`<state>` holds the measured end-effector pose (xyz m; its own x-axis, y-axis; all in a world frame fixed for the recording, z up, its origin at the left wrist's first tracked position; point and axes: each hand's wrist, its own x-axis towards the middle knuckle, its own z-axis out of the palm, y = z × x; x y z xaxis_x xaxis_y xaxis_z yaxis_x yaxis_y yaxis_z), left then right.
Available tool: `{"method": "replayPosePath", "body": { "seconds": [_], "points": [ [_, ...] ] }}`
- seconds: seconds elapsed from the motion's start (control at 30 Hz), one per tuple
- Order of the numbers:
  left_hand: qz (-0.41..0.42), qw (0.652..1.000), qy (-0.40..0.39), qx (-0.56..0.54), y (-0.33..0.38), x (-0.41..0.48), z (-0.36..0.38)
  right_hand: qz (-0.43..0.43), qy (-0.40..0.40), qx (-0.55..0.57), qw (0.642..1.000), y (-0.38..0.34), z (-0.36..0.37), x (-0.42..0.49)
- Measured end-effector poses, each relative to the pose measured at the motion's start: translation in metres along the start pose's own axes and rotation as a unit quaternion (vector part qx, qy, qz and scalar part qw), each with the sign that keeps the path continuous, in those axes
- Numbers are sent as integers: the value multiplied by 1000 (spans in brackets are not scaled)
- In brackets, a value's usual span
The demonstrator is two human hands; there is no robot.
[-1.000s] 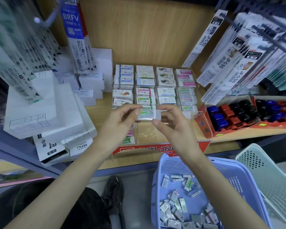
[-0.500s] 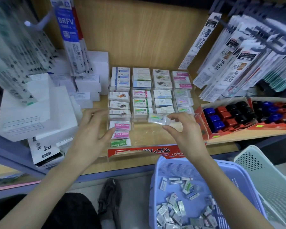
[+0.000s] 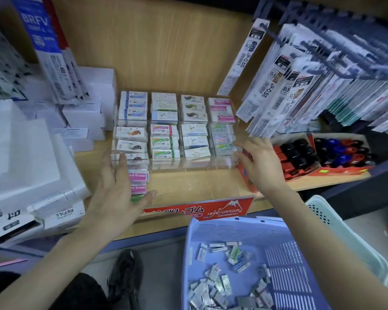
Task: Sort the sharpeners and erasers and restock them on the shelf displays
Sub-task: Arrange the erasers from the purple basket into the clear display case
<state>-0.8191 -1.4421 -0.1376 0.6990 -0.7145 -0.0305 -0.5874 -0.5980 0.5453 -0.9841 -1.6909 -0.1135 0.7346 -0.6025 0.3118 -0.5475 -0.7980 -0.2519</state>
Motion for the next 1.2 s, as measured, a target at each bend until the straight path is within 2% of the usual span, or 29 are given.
{"method": "replayPosePath", "body": {
  "seconds": [0.07, 0.2, 0.33, 0.4, 0.47, 0.5, 0.57, 0.63, 0.73, 0.8, 0.9, 1.0, 1.1, 1.2],
  "points": [
    [-3, 1000, 0, 7, 0, 1, 0, -26, 3, -29, 999, 1, 7, -2],
    [-26, 1000, -7, -5, 6, 2, -3, -27, -13, -56, 998, 2, 15, -16],
    [-95, 995, -30, 23, 25, 4, -12, 30, -5, 79, 996, 4, -1, -67],
    [-50, 997, 28, 56, 39, -4, -10, 70, -27, 176, 982, 8, -18, -106],
    [71, 991, 96, 54, 56, -22, 0, 84, -119, 204, 968, 17, -37, -146],
    [129, 986, 98, 28, 66, -34, 9, 79, -177, 188, 963, 25, -43, -167],
    [203, 978, 23, -41, 85, -61, 38, 65, -279, 133, 949, 45, -50, -207],
    [245, 961, -107, -65, 94, -82, 80, 75, -349, 102, 928, 64, -55, -240],
    [217, 923, -317, -20, 91, -92, 152, 121, -419, 86, 896, 83, -43, -268],
    [164, 899, -405, 14, 87, -88, 192, 163, -441, 84, 879, 93, -14, -274],
    [89, 867, -486, 59, 74, -76, 244, 247, -459, 125, 844, 108, 47, -284],
    [41, 821, -558, 115, 50, -70, 290, 310, -467, 173, 810, 120, 102, -298],
    [17, 770, -609, 192, 22, -75, 324, 325, -484, 190, 790, 126, 144, -314],
    [55, 735, -619, 272, 6, -80, 344, 300, -522, 192, 775, 125, 178, -320]
  ]
}}
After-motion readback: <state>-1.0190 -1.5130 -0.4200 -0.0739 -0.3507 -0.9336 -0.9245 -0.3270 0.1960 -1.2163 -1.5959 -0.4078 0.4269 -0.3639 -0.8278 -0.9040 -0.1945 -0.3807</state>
